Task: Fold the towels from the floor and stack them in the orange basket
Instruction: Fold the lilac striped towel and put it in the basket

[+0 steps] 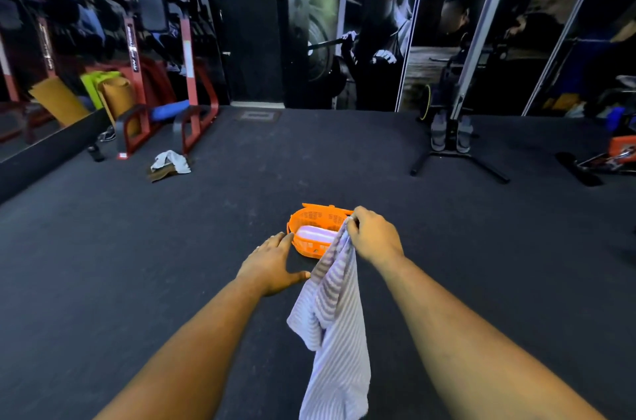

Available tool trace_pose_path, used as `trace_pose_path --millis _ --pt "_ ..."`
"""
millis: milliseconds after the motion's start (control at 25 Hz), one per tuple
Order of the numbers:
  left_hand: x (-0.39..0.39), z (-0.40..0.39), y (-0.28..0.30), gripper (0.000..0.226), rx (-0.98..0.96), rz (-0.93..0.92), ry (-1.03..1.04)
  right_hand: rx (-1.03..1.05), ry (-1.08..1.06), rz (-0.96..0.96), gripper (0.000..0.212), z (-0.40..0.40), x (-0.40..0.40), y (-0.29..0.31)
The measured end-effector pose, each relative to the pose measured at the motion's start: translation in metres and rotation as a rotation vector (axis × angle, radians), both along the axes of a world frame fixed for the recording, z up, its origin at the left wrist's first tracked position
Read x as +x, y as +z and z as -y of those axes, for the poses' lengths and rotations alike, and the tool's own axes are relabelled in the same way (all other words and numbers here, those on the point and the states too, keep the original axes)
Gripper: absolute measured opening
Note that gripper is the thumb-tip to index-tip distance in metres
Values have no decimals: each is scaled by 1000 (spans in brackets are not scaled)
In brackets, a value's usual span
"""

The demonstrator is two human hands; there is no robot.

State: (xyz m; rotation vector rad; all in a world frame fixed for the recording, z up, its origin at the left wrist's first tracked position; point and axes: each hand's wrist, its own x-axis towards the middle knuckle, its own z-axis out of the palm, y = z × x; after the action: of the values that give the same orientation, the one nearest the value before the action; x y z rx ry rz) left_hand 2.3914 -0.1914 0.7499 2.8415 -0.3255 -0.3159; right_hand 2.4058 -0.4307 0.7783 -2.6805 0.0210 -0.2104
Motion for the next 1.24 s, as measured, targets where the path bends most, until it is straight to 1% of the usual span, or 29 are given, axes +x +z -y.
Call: trace_pose_path --millis 120,320,400,480,520,560,600,680,760,840,880,920,960,1000,1080,1120,1160,1240 --pt "62 30 -3 98 -12 -19 13 100 60 -108 23 19 71 -15" --pt "161 69 -16 66 -151 -49 4 284 192 -222 20 20 172 -28" --pt "208 75 -23 48 -242 -70 5 314 225 -243 24 17 215 -31" --pt "257 76 -35 18 -312 -69 14 337 223 -222 22 12 258 -34" --pt "280 76 -38 16 -348 -65 24 343 223 -190 21 11 278 -36" --pt "301 74 -41 25 -384 -70 47 336 205 -174 21 9 294 -35" --pt "325 69 -42 28 -425 -74 76 324 178 -154 22 8 314 -35" --pt "375 57 -42 23 -536 -66 144 275 133 -146 27 8 350 -30" --pt "420 50 -33 18 -620 -22 174 156 123 -163 22 11 379 -20" --pt "455 52 -21 19 -669 9 168 20 133 -173 15 16 405 -13" --pt "467 56 -15 20 -681 11 142 -20 124 -163 14 18 414 -9" --pt "477 58 -12 20 -647 6 95 -24 112 -135 15 23 424 -9" --pt "488 60 -10 19 -575 4 18 28 85 -105 15 28 433 -9" --pt "500 59 -9 21 -464 -2 -56 133 60 -63 14 37 446 -13" --pt "521 55 -9 33 -286 -17 -139 357 28 -28 12 56 469 -20" --pt "529 55 -8 33 -281 -17 -133 415 30 -31 14 63 478 -23" --pt "534 59 -5 27 -322 -5 -106 458 59 -41 15 70 488 -30" --pt "540 74 2 20 -430 52 -67 453 171 -93 7 74 498 -35"
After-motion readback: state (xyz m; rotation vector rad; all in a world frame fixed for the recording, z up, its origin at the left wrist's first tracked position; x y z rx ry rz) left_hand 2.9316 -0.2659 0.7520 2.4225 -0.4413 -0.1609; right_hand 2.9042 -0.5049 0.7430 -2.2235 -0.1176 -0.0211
